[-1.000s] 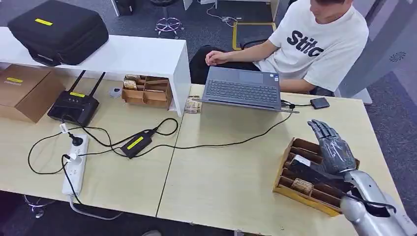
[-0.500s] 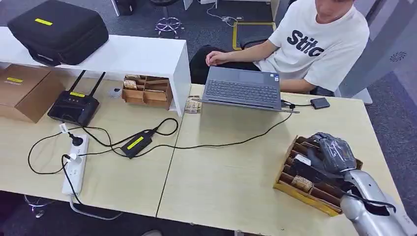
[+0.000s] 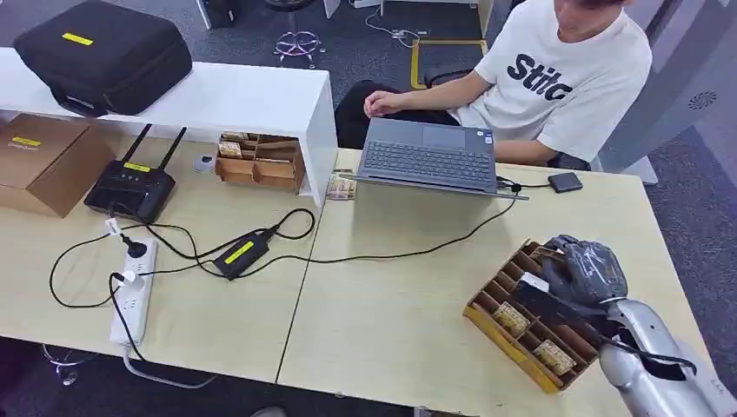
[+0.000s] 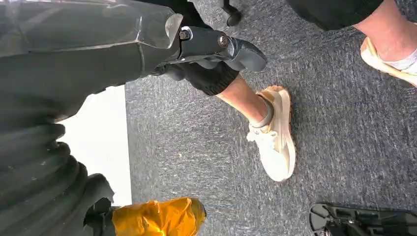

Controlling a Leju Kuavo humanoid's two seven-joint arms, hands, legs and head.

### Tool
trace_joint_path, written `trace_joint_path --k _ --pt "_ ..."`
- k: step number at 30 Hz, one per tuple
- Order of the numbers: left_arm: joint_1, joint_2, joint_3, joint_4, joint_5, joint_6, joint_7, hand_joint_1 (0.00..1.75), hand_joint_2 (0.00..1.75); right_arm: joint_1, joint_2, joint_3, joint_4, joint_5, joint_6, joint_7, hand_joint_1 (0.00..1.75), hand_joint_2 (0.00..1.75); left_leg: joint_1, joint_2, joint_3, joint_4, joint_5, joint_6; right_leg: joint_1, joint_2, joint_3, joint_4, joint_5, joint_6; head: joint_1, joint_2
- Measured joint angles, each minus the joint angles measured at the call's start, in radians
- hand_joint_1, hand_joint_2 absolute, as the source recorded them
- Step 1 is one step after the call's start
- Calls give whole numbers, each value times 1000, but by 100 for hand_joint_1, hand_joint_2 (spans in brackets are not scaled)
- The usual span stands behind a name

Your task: Pass the card to the sensor for recognition and then transmit it.

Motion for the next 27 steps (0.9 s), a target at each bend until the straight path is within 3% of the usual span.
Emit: trace_joint_path --k 6,12,20,27 --pt "0 0 0 0 -6 1 0 0 175 -14 10 -32 -84 12 -107 -19 175 175 0 0 0 0 0 0 0 0 0 1 0 0 0 0" --pt "-1 0 0 0 -14 3 0 0 175 -102 13 -65 -202 11 -111 0 175 175 0 0 0 0 0 0 0 1 -1 1 0 0 0 0" --pt "-3 0 0 0 -32 0 1 0 175 -316 41 -18 -205 37 1 50 175 175 0 1 0 0 1 0 0 2 -1 2 1 -1 0 0" --pt "-12 0 0 0 -54 -9 6 0 175 -595 161 144 -32 99 102 160 175 175 0 2 0 0 2 -2 0 3 -2 3 1 -2 0 0"
